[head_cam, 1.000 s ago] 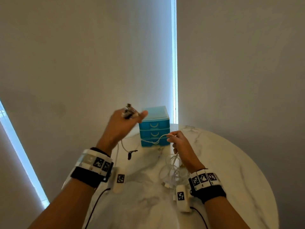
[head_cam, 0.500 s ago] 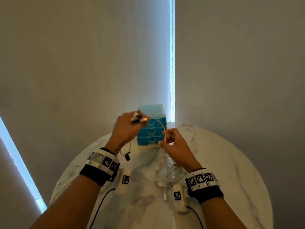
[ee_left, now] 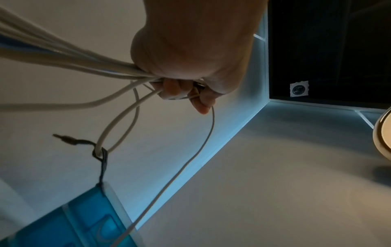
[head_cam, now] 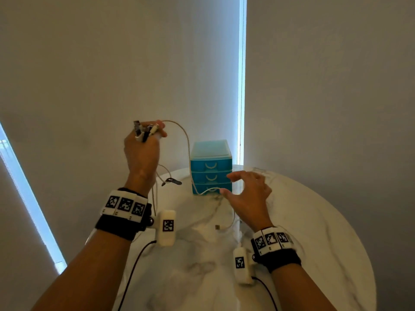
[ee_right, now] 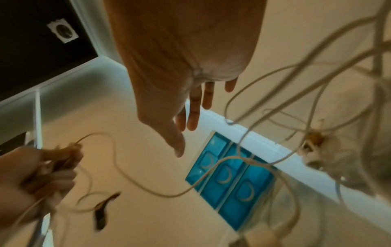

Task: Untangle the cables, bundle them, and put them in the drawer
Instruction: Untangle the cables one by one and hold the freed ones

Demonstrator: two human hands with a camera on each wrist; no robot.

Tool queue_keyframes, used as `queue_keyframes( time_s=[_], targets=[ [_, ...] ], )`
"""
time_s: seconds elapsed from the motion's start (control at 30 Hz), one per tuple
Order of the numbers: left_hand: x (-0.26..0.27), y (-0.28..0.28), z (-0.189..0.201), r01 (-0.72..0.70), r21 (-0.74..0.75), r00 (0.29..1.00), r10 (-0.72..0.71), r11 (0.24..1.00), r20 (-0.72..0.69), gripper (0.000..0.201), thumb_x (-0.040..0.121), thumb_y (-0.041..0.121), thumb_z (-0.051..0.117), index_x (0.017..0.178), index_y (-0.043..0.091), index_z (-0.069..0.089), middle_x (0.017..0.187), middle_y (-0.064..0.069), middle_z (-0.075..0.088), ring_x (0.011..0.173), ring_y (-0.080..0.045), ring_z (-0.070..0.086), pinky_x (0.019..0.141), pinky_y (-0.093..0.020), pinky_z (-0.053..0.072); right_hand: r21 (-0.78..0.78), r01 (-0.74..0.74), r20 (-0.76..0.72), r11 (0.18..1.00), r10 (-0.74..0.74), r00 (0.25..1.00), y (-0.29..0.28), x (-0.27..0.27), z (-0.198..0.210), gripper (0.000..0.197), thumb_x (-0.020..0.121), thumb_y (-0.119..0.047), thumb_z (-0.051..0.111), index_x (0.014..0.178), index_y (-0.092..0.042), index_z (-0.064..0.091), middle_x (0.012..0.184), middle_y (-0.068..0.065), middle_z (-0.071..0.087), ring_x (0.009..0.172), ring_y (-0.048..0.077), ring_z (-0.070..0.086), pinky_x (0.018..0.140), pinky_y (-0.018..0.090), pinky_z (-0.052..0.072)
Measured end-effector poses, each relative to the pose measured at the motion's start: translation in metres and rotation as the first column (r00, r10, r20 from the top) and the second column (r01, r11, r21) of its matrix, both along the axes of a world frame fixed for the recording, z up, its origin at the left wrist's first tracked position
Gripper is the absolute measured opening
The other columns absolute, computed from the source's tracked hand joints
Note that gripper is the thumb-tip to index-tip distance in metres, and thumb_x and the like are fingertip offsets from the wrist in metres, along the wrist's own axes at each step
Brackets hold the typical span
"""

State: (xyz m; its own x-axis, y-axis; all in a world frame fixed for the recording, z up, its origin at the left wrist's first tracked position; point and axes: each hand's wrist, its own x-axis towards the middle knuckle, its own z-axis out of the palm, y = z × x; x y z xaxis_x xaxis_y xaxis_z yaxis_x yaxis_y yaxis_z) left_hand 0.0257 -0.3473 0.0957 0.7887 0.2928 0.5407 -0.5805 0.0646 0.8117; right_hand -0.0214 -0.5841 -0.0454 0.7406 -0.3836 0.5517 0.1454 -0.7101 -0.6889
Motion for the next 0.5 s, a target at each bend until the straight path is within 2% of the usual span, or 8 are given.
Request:
queue_keyframes(
  time_s=[0.1,0.17,0.27,0.33,0.37,0.4,0.43,0.5],
  targets=[
    [-0.008,-0.012,-0.005,0.055,-0.022,0.998,-0.054,0.998,0.006,0.016,0.093,0.008,0.069,0.088,0.019,0.079,0.106,0.005,0.081,0.093,-0.007,0.069,0.100,-0.045,0.055,-0.011,-0.194,-0.166,0.981,0.190,0.968,0.023,0.012,-0.011,0.063,0.087,-0.052,0.081,0.143,-0.039,0.056,0.090,-0.014,0.068,0.105,0.009,0.058,0.106,0.042,0.040],
    [-0.009,-0.012,-0.002,0.064,-0.090,0.998,-0.061,0.994,0.035,0.017,0.094,0.013,0.069,0.086,0.024,0.078,0.109,-0.007,0.079,0.091,-0.010,0.061,0.111,-0.065,0.046,0.053,-0.238,-0.331,0.970,0.242,0.912,0.023,0.022,-0.027,0.067,0.092,-0.048,0.077,0.152,-0.031,0.052,0.092,-0.009,0.072,0.097,0.013,0.068,0.104,0.044,0.053],
    [-0.004,-0.004,0.004,0.027,-0.167,0.999,-0.019,0.986,0.050,0.011,0.094,0.028,0.071,0.085,0.027,0.077,0.101,-0.009,0.077,0.093,-0.026,0.059,0.112,-0.079,0.032,0.044,-0.158,-0.421,0.986,0.161,0.893,0.011,0.026,-0.042,0.023,0.099,-0.039,0.069,0.119,-0.028,0.076,0.112,-0.003,0.077,0.110,0.022,0.071,0.103,0.042,0.055],
    [0.002,0.004,0.005,-0.004,-0.171,1.000,0.008,0.985,0.019,0.017,0.096,0.035,0.071,0.083,0.025,0.076,0.091,-0.001,0.073,0.095,-0.045,0.065,0.107,-0.075,0.043,0.136,-0.126,-0.301,0.983,0.162,0.940,0.006,0.025,-0.041,0.013,0.103,-0.035,0.066,0.101,-0.027,0.077,0.097,-0.005,0.076,0.097,0.020,0.072,0.092,0.038,0.057],
    [0.005,0.007,0.003,-0.002,-0.154,1.000,0.000,0.988,-0.011,0.022,0.098,0.036,0.070,0.080,0.024,0.075,0.087,0.000,0.071,0.086,-0.044,0.066,0.093,-0.065,0.055,0.198,-0.116,-0.206,0.973,0.157,0.966,0.005,0.024,-0.036,0.016,0.105,-0.036,0.065,0.101,-0.024,0.075,0.090,-0.006,0.073,0.089,0.018,0.069,0.083,0.035,0.056],
    [0.008,0.009,0.000,0.014,-0.114,0.999,-0.019,0.993,-0.047,0.025,0.100,0.036,0.069,0.078,0.024,0.074,0.086,-0.002,0.070,0.071,-0.033,0.062,0.075,-0.052,0.056,0.296,-0.140,-0.102,0.945,0.177,0.979,0.005,0.022,-0.028,0.018,0.106,-0.035,0.063,0.102,-0.021,0.073,0.088,-0.006,0.071,0.084,0.015,0.067,0.076,0.031,0.052],
    [0.010,0.009,-0.004,0.038,-0.052,0.996,-0.042,0.998,-0.084,0.025,0.101,0.035,0.068,0.079,0.024,0.075,0.089,-0.003,0.073,0.066,-0.023,0.056,0.069,-0.047,0.052,0.432,-0.208,0.011,0.877,0.226,0.974,0.005,0.020,-0.018,0.017,0.108,-0.030,0.061,0.106,-0.018,0.072,0.088,-0.004,0.071,0.081,0.014,0.065,0.072,0.028,0.049],
    [0.014,0.012,-0.015,0.039,0.077,0.988,-0.027,0.996,-0.151,0.023,0.102,0.036,0.064,0.092,0.023,0.080,0.105,0.002,0.080,0.084,-0.027,0.064,0.092,-0.060,0.054,0.695,-0.409,0.245,0.591,0.341,0.908,0.005,0.013,0.002,0.018,0.109,-0.017,0.053,0.110,-0.010,0.070,0.091,0.003,0.072,0.082,0.017,0.065,0.068,0.029,0.048]
  ],
)
